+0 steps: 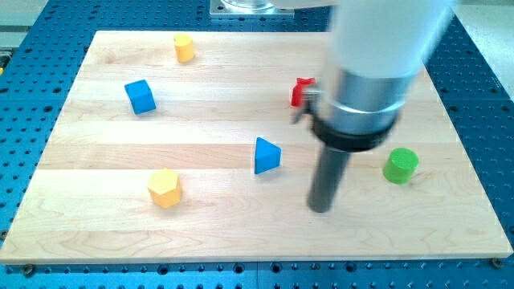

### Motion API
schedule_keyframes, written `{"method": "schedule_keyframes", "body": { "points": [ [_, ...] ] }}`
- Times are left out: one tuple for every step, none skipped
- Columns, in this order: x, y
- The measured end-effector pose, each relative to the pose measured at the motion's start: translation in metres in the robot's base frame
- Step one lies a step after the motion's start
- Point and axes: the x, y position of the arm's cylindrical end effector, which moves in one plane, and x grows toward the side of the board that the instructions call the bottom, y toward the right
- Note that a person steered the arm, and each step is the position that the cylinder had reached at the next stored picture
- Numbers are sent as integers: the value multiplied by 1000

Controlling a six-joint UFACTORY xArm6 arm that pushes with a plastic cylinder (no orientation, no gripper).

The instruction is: Push the green circle into the triangle

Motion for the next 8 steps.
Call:
{"method": "schedule_keyframes", "body": {
  "points": [
    [0,45],
    [0,72],
    [-2,90],
    [-24,138],
    [-44,126],
    [-51,173],
    [-65,128],
    [-57,135]
  ]
}}
